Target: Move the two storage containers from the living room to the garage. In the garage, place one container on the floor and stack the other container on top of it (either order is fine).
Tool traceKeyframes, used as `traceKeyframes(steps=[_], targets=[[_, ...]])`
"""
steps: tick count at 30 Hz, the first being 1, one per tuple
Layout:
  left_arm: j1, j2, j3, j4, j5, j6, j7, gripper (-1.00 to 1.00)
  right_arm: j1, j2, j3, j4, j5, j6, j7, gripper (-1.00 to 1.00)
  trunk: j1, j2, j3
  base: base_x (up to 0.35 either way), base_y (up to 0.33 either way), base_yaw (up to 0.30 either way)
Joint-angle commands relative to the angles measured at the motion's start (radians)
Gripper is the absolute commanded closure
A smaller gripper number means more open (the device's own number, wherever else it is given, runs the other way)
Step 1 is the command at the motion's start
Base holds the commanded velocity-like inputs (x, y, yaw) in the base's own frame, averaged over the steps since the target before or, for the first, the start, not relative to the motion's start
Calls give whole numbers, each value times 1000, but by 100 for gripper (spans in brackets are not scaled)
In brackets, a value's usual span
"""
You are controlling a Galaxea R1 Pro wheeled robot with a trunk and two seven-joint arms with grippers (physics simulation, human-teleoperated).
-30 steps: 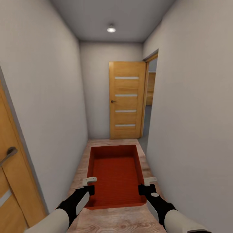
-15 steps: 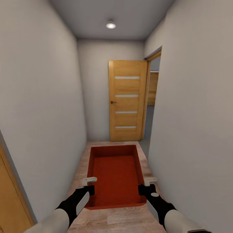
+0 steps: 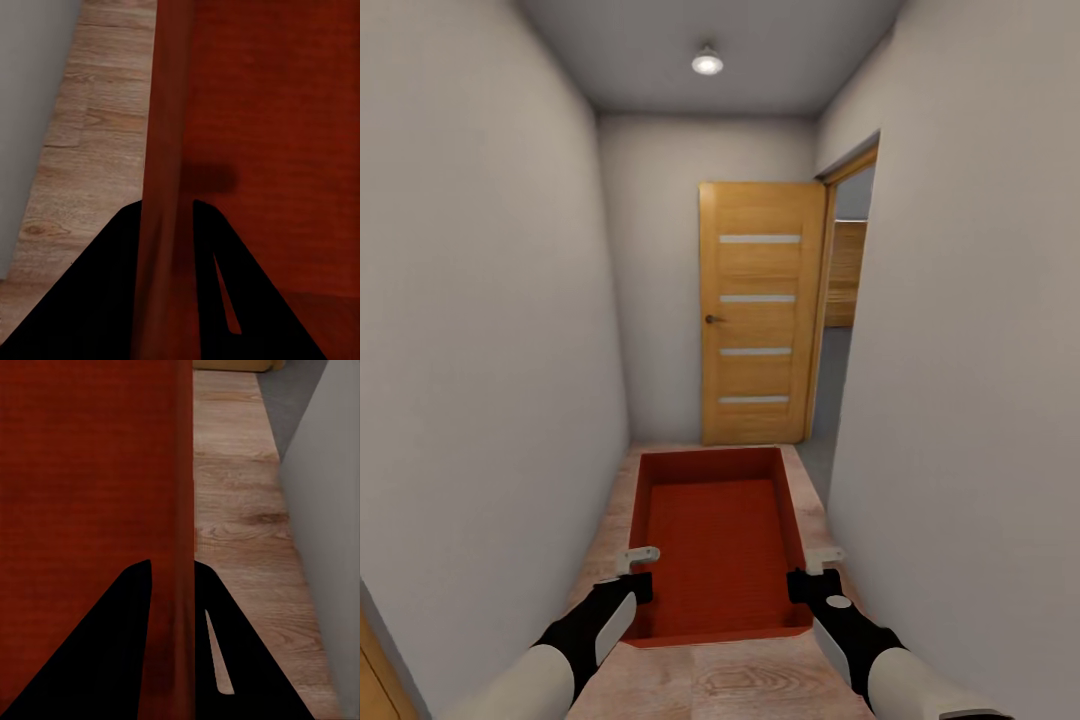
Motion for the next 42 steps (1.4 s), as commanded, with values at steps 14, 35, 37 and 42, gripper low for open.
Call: traceKeyframes(steps=[14, 35, 37, 42], targets=[[-1, 73, 66, -5, -30, 0, 15, 100, -1, -2, -22, 3, 5, -1, -41, 100, 1, -1, -2, 326, 0, 34], [-1, 74, 66, -5, -30, -1, 15, 100, -1, -2, -22, 3, 5, -3, -41, 100, 1, -1, -2, 326, 0, 0], [-1, 74, 66, -5, -30, -1, 15, 100, -1, -2, -22, 3, 4, -2, -41, 100, 1, -1, -2, 326, 0, 0], [-1, 74, 66, -5, -30, -1, 15, 100, -1, -1, -22, 3, 3, 1, -42, 100, 1, -1, -2, 326, 0, 0]])
